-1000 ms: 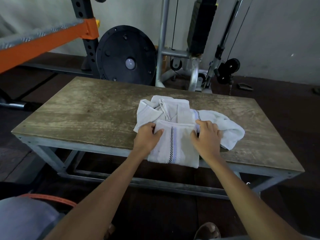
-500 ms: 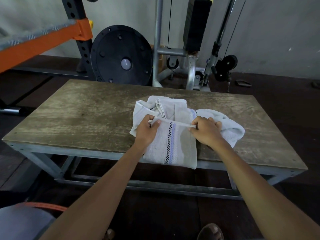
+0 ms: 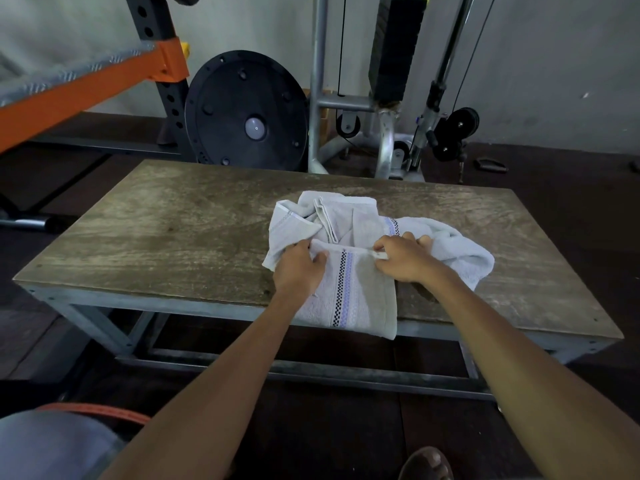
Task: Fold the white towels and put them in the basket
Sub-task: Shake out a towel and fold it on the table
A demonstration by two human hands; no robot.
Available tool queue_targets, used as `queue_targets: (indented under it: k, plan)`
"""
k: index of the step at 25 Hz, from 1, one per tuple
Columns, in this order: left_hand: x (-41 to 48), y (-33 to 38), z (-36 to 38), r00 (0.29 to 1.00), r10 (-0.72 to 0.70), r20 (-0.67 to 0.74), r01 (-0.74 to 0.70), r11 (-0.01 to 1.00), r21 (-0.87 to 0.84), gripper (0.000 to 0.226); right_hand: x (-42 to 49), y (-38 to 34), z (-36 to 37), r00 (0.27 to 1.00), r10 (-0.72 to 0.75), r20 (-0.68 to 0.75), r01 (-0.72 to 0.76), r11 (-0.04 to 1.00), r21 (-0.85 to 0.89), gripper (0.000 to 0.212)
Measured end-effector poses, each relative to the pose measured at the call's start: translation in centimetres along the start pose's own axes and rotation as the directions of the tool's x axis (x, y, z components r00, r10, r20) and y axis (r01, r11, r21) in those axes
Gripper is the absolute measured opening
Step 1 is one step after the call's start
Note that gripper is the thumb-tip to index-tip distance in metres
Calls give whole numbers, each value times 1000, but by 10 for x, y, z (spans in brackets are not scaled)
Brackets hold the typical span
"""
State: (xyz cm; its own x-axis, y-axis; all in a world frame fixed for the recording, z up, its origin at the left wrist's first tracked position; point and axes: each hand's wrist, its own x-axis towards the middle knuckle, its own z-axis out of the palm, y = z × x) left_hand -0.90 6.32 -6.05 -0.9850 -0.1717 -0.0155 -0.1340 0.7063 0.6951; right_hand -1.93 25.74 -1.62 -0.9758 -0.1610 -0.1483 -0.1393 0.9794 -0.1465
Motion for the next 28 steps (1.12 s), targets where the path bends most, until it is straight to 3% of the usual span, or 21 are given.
queue_targets:
  k: [4,7,13,15,17,19,22,26,28]
  plan:
    - [-5,4,-10,992,9,128,8,992,-128,24,-11,3,-8,995,-8,101,1,998,69,18]
    - [-15,7,-20,981,18,196,36,961,-273,17,-23,3,-14,994,-16,105,-13,962,272,22]
    - [-26,-8,-21,979,-72,191,187,698,-691,29,-43,-4,-4,997,33,75,-69,829,555,16]
    - [-28,-14,-23,975,-127,181,221,593,-775,28,-47,-8,8,990,132,46,-121,653,748,25]
    - [-31,-17,-25,965,-184,186,254,493,-832,25,-51,-15,23,979,189,82,-152,390,908,29]
    - [-37,-17,-29,958,-227,175,258,421,-869,23,-54,-22,36,981,162,104,-147,284,947,22]
    - [-48,-22,-32,972,-216,96,189,466,-865,25,-58,-31,39,975,219,47,-102,246,964,12]
    - [-73,-28,-34,997,50,63,18,622,-783,39,-63,-40,29,956,289,-54,3,175,985,18]
    - [-79,-27,-37,992,101,72,-8,628,-778,47,-66,-43,20,952,302,-53,11,138,990,21]
